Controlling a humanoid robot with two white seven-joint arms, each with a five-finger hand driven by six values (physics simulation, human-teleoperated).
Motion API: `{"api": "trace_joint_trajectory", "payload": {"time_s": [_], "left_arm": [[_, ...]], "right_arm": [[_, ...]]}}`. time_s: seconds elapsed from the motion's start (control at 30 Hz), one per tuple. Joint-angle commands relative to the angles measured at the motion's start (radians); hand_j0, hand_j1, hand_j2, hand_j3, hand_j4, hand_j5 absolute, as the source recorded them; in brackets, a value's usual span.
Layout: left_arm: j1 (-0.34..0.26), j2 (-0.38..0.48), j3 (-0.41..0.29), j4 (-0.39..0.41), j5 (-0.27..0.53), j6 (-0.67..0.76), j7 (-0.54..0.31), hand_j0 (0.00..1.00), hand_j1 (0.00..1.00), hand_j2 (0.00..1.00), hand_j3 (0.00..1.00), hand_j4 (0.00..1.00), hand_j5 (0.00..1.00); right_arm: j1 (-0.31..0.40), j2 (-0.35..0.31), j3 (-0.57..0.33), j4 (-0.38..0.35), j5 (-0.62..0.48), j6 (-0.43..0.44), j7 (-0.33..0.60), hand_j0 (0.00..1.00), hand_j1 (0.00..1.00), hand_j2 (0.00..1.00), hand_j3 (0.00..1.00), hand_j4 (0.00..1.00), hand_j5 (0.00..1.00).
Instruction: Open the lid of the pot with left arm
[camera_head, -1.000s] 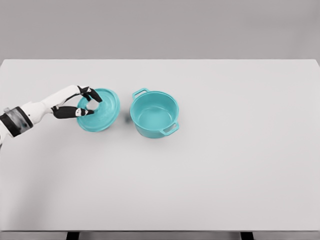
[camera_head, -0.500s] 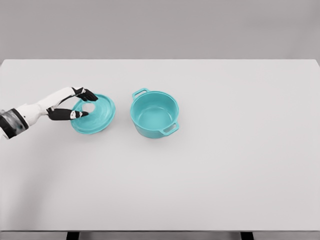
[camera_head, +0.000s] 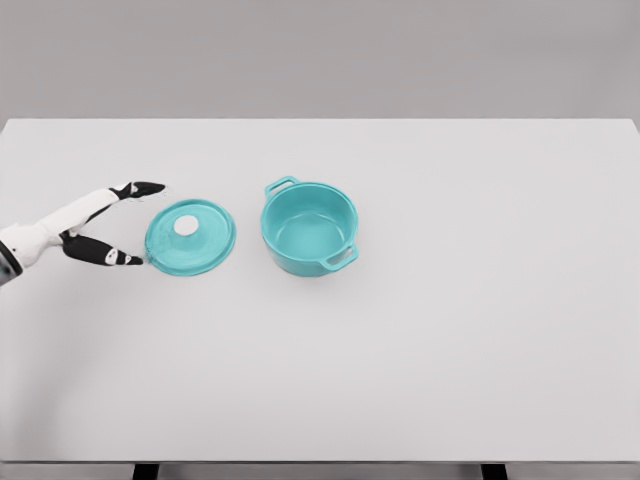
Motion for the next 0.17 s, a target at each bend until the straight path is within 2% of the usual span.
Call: {"api": "trace_joint_trajectory", "payload": {"time_s": [0.0,0.13], "left_arm": [[0.0,0.01,0.053,-0.006,0.017,0.0,0.0,1.0,1.0,1.0,1.0,1.0,1.0],[0.002,0.009,0.056,-0.004,0.017,0.0,0.0,1.0,1.0,1.0,1.0,1.0,1.0]], "right_arm": [[0.0,0.0,0.0,0.0,0.0,0.0,0.0,1.0,1.0,1.0,1.0,1.0,1.0],[0.0,0.0,0.0,0.0,0.0,0.0,0.0,1.0,1.0,1.0,1.0,1.0,1.0]]}}
